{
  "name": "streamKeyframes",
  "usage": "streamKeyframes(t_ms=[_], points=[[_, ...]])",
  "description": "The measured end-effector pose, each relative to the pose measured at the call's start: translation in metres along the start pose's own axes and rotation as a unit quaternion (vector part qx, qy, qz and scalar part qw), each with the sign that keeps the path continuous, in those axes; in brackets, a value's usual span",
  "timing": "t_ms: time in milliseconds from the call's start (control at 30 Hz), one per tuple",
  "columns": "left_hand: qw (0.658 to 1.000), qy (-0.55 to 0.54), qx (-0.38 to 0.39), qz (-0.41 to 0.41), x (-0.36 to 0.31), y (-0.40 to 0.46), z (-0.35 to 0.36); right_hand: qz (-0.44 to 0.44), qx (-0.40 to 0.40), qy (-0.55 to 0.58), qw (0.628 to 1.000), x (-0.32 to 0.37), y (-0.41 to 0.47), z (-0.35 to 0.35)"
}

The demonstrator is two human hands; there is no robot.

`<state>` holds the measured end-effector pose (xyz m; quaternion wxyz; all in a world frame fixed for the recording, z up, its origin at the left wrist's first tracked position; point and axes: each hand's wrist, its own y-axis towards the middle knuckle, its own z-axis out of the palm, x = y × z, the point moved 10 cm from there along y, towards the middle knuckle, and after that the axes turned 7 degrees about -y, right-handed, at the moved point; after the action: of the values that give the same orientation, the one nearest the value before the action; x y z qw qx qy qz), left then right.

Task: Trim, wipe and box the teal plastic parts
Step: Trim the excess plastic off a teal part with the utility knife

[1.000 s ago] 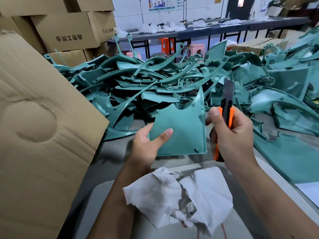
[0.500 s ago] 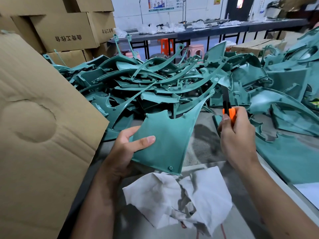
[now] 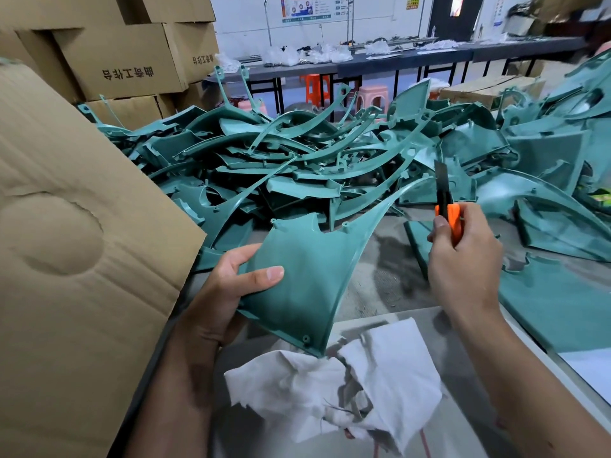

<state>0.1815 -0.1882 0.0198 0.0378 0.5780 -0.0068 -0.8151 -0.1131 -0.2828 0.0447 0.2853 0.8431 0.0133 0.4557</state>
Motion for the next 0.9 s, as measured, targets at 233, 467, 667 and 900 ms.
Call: streamKeyframes(t_ms=[233, 467, 667, 900], points=[[1.000, -0.003, 0.007, 0.001, -0.003, -0.001, -0.001, -0.019, 0.005, 0.000, 1.000, 0.007, -0.002, 0.000], [1.000, -0.007, -0.012, -0.002, -0.002, -0.001, -0.005, -0.049, -0.011, -0.017, 0.999, 0.013, -0.004, -0.004], [0.999, -0.007, -0.036, -0.001, -0.001, -0.001, -0.012, -0.060, -0.007, -0.036, 0.998, 0.015, -0.005, -0.006], [1.000, -0.009, -0.016, 0.004, -0.004, -0.002, -0.010, -0.067, -0.010, -0.042, 0.997, 0.016, -0.003, -0.009]])
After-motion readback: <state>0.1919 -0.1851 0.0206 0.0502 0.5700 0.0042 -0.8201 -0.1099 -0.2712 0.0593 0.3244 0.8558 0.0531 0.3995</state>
